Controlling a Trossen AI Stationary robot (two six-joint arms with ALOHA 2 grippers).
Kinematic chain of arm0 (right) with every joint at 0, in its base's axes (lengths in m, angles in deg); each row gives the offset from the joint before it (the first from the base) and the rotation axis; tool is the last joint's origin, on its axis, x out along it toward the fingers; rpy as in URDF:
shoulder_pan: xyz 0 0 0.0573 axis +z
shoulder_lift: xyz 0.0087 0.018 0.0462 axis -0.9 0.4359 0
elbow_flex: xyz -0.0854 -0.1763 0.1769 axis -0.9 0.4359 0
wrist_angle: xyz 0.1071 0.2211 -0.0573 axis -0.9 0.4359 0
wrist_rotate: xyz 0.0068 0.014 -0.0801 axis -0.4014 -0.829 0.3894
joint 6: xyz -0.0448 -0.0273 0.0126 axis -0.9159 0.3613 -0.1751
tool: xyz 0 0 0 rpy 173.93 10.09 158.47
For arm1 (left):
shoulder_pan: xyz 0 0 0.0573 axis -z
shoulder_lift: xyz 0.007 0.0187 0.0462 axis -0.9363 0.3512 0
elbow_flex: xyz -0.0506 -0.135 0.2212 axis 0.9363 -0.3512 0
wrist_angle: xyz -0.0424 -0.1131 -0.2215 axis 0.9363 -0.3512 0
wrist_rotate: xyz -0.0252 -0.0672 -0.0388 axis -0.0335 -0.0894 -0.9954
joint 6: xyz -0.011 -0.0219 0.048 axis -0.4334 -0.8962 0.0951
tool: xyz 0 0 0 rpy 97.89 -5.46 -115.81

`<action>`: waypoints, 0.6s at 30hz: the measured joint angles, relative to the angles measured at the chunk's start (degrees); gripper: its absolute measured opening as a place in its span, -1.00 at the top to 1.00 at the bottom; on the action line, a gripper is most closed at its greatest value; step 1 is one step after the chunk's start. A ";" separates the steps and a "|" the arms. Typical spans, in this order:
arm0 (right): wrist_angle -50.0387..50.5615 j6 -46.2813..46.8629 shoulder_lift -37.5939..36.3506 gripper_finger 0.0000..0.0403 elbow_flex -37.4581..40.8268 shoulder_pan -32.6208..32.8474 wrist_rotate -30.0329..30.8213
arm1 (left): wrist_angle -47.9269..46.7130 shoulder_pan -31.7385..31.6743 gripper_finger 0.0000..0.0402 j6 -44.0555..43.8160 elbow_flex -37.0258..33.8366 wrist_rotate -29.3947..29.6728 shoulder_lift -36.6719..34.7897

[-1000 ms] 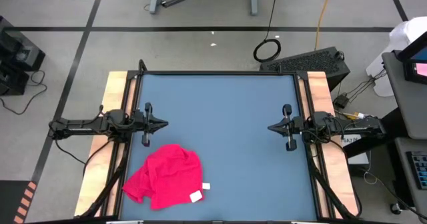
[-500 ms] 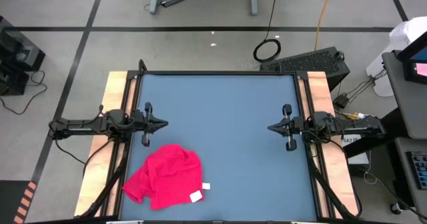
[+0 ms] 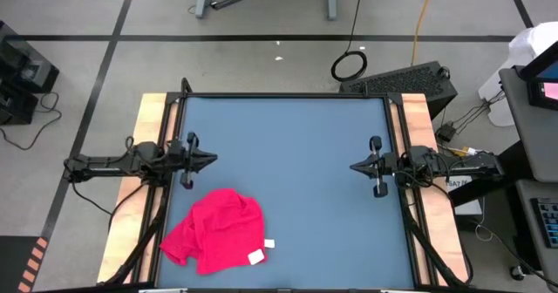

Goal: Roll towel
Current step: Fold the red towel

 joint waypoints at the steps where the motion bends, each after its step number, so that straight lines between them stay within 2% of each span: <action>1: -0.01 0.00 -0.01 1.00 0.00 0.00 0.00 | -0.48 0.06 0.84 0.02 0.99 0.00 0.03; 8: -0.47 0.00 0.00 1.00 0.00 0.00 0.00 | -4.60 0.06 0.87 0.75 10.21 -0.02 3.18; 18: -0.31 -0.02 0.01 1.00 0.00 0.00 0.22 | -16.34 0.06 0.96 3.19 30.89 -0.24 15.68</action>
